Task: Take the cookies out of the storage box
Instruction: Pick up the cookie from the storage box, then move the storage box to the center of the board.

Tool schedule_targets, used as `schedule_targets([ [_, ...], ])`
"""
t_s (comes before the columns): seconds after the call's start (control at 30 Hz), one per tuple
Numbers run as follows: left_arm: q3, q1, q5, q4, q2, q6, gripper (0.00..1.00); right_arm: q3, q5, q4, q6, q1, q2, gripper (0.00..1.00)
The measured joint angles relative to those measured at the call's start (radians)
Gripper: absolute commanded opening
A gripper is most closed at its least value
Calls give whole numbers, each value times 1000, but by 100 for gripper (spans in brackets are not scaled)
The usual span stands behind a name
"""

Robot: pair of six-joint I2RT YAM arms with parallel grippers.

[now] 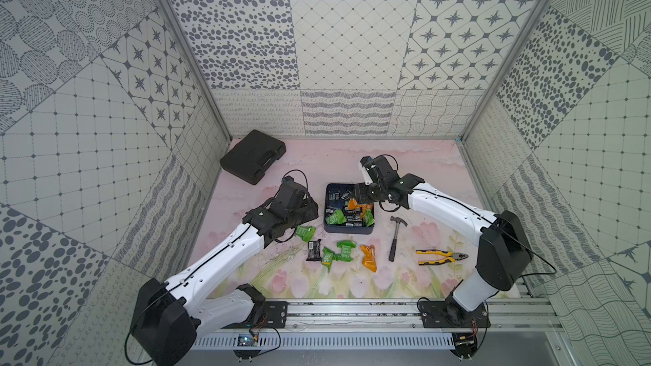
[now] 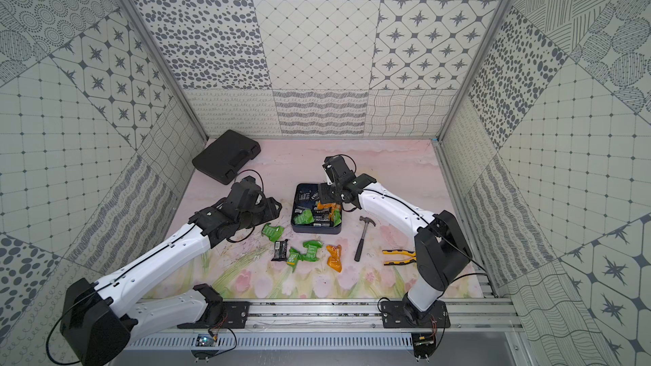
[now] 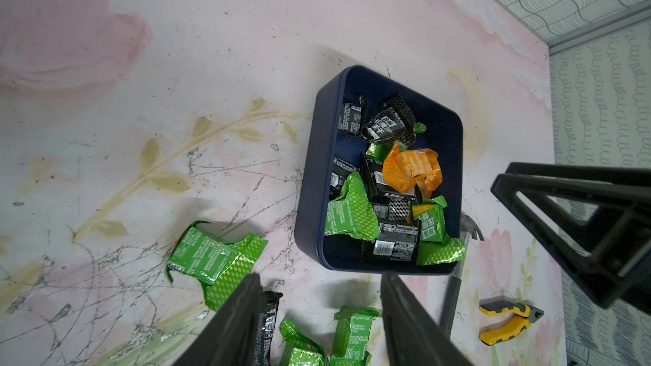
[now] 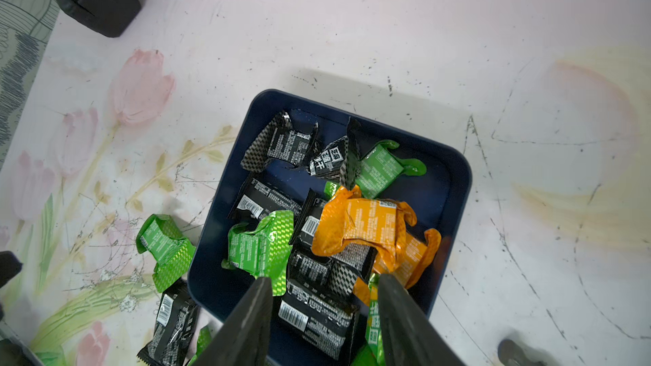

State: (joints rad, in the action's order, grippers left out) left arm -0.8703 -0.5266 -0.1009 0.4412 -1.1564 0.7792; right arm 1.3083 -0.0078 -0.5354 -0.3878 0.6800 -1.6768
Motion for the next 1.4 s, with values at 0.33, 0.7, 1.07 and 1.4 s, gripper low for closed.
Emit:
schedule_targets([
  [0.33, 13, -9, 47, -72, -131, 50, 60, 166, 26, 0, 17, -1, -244, 46],
  [0.7, 16, -9, 84, -137, -233, 92, 60, 267, 87, 1, 2, -8, -368, 28],
  [1.07, -10, -8, 98, -170, -324, 100, 57, 270, 146, 0, 2, -8, -389, 25],
  [1.4, -41, -8, 100, -195, -389, 99, 45, 270, 145, 0, 3, -8, -406, 4],
])
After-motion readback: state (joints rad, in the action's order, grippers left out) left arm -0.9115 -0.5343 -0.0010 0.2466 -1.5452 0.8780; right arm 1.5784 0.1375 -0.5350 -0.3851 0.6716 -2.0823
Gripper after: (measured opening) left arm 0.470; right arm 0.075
